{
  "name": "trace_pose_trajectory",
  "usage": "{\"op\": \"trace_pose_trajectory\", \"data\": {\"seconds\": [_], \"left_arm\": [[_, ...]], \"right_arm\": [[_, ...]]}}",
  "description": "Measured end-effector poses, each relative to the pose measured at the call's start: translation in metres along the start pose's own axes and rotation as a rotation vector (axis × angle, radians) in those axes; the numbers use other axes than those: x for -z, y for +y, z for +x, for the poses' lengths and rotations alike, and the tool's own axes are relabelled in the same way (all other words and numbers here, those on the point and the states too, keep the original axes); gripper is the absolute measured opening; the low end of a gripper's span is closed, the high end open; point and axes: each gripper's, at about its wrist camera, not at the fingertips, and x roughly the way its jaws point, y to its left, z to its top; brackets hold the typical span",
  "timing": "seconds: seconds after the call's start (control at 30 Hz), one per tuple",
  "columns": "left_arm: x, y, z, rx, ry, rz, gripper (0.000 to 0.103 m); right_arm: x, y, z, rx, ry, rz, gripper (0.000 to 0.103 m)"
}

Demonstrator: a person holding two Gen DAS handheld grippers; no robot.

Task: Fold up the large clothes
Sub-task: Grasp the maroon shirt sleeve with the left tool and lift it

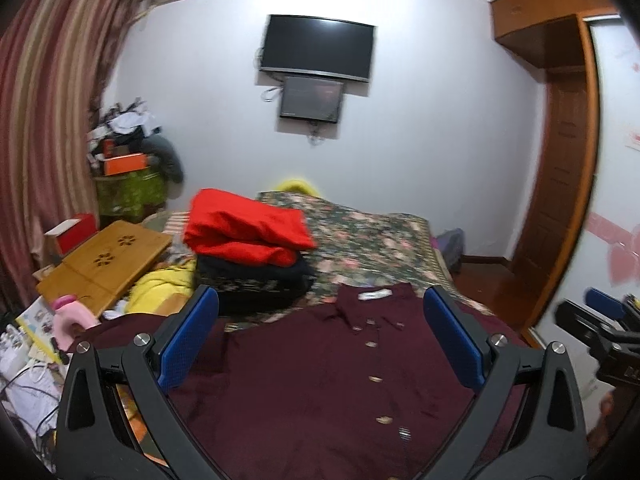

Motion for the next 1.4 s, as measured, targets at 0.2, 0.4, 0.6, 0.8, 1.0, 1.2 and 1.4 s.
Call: {"op": "trace_pose_trajectory", "data": {"seconds": [0.2, 0.4, 0.6, 0.8, 1.0, 1.2, 1.4], "left_arm": [[-0.004, 0.057, 0.023, -0.156, 0.007, -0.064, 0.103], [0.007, 0.136, 0.058, -0.342, 0.067, -0.186, 0.103], [0.040, 0.226, 0.090, -0.428, 0.190, -0.360, 0.103], [0.087, 0.294, 0.115, -0.394, 0.325, -0.565, 0.095], [0.157, 0.357, 0.145, -0.272, 0.432, -0.946, 0.084], [0.210, 0.370, 0.167, -0.119, 0.477, -1.222, 0.080], [0.204, 0.366, 0.177, -0.146, 0.454, -1.203, 0.045]], "right_arm": [[-0.001, -0.005, 0.022, 0.017, 0.050, 0.003, 0.101], [-0.001, -0.007, 0.048, 0.026, 0.103, 0.018, 0.101], [0.004, -0.006, 0.079, 0.053, 0.171, -0.001, 0.101], [0.010, -0.007, 0.109, 0.067, 0.252, -0.006, 0.101], [0.015, -0.004, 0.127, 0.071, 0.307, -0.024, 0.101], [0.015, -0.003, 0.132, 0.079, 0.330, -0.036, 0.101], [0.012, -0.002, 0.136, 0.082, 0.332, -0.042, 0.101]]}}
